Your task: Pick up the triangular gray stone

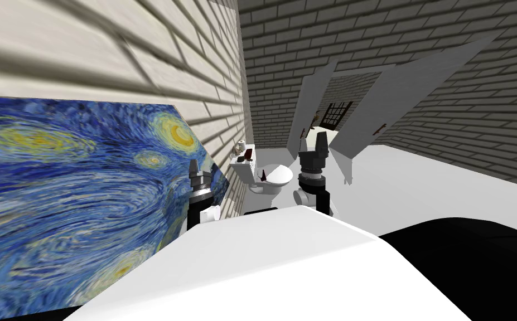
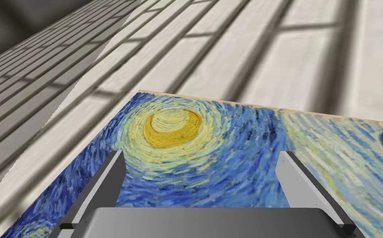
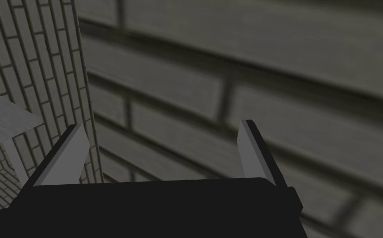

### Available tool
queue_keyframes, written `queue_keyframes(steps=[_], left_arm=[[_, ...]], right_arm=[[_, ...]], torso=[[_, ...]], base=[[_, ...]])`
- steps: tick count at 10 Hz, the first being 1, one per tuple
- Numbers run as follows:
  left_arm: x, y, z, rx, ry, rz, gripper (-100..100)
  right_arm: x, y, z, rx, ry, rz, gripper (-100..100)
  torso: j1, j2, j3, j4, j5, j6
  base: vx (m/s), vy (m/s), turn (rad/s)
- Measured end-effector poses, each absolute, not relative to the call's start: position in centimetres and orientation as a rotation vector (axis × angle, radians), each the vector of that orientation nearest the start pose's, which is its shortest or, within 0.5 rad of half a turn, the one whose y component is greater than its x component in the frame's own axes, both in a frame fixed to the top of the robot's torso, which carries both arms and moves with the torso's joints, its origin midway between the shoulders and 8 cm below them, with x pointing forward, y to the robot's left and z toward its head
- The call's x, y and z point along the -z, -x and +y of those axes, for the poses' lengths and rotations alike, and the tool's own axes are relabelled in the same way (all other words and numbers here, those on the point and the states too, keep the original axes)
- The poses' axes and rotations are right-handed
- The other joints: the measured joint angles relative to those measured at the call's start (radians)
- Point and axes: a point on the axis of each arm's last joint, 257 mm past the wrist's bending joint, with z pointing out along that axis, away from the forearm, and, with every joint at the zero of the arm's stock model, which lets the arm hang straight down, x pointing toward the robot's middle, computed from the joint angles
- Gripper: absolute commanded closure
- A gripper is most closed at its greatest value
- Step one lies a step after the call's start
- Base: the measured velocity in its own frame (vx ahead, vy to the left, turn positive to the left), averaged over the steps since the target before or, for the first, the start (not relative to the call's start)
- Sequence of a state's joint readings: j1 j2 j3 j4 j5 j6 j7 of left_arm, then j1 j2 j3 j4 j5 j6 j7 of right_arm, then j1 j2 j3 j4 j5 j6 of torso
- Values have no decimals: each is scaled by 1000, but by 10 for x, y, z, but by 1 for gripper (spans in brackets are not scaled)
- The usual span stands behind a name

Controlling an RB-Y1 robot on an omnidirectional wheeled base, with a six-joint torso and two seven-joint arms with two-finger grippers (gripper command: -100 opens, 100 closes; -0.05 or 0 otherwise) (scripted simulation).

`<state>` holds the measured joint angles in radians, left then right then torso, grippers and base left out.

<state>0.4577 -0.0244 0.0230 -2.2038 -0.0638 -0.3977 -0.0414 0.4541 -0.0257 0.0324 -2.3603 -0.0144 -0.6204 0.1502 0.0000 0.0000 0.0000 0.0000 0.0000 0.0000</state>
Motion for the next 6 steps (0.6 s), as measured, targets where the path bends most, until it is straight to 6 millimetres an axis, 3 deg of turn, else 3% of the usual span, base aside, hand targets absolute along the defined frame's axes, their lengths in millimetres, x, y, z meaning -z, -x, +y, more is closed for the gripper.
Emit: queue_keyframes(steps=[6], left_arm=[[46, -399, 277, 1153, 691, 891, -100]], right_arm=[[-92, -305, -255, -1266, -414, 477, 0]], torso=[[-5, -1, 0, 0, -1, 0]], base=[[6, -65, 5]])
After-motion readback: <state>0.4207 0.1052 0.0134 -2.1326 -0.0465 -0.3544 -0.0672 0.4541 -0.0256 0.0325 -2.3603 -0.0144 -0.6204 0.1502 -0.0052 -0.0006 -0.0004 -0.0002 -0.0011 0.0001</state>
